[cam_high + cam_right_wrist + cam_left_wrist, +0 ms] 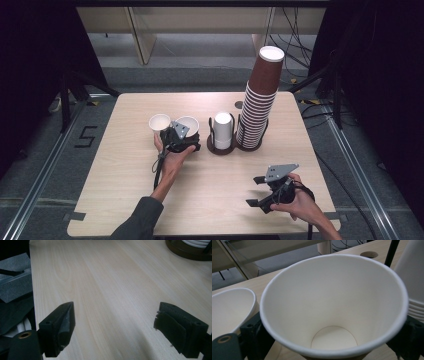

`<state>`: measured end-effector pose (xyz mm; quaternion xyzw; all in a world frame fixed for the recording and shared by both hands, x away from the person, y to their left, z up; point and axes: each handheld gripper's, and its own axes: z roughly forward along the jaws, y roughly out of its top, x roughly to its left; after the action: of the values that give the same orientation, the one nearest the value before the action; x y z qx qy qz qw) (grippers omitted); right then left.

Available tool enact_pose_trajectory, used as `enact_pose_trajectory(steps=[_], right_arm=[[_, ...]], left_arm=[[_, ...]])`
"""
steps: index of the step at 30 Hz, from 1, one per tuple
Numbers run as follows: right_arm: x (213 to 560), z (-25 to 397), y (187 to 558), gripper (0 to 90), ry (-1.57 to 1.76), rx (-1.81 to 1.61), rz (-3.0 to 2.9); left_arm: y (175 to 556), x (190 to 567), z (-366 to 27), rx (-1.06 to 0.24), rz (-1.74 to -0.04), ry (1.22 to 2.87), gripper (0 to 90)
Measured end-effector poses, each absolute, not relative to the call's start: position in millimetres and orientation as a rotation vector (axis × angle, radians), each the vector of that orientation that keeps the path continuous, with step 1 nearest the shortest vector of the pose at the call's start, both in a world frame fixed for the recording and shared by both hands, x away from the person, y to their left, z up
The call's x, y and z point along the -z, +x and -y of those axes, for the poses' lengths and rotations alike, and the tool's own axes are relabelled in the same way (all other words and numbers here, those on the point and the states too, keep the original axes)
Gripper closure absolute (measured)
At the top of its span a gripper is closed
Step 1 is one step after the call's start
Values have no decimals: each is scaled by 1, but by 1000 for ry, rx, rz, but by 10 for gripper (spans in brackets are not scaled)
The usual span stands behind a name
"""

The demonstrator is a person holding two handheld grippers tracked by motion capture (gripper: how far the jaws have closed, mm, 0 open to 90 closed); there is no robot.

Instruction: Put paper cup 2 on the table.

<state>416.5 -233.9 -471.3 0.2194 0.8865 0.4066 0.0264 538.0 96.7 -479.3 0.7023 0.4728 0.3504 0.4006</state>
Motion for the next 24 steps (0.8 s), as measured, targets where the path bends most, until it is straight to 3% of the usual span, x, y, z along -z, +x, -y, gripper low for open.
enact_pose_trajectory(steps=[24], right_arm=[[472,234,417,164,675,-1256,-2742]], left_arm=[[509,491,-106,-799,-1169,1829,146]])
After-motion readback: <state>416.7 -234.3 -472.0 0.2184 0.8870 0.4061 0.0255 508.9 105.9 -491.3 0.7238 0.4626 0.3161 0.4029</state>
